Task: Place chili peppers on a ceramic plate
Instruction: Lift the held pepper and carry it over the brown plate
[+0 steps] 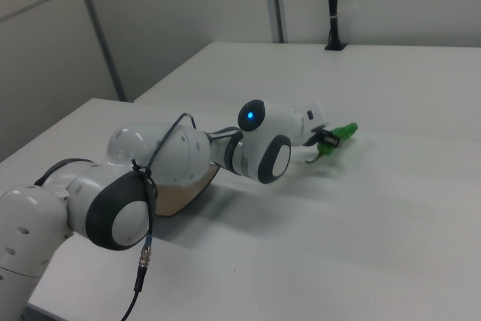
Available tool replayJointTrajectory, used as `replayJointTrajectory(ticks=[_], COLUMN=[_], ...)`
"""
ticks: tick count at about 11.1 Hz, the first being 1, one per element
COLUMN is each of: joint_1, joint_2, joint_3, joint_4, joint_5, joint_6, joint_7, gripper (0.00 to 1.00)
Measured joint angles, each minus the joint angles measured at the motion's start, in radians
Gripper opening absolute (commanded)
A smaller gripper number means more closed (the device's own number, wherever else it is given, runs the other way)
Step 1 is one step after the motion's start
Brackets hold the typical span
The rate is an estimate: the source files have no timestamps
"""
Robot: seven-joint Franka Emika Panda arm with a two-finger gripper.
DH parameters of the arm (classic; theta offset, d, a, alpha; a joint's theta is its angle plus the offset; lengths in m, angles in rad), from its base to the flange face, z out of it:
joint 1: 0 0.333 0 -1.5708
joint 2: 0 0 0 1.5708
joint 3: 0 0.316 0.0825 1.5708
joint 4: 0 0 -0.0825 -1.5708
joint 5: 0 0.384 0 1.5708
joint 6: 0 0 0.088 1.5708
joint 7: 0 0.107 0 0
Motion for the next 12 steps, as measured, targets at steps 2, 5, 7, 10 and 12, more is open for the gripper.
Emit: replayJointTrajectory(ticks=[2, 5, 7, 10, 12], joint_1=[0.000, 0.002, 0.004, 0.012, 0.031], joint_2=[-0.056, -0.197, -0.325, -0.496, -0.569], joint_3=[0.001, 0.017, 0.035, 0.075, 0.087], joint_4=[-0.012, -0.044, -0.086, -0.164, -0.185], joint_5=[0.000, 0.000, 0.000, 0.000, 0.002], joint_6=[-0.007, -0.218, -0.378, -0.667, -0.820], joint_7=[0.000, 0.000, 0.000, -0.002, -0.012], gripper=[0.02, 0.02, 0.01, 0.01, 0.01])
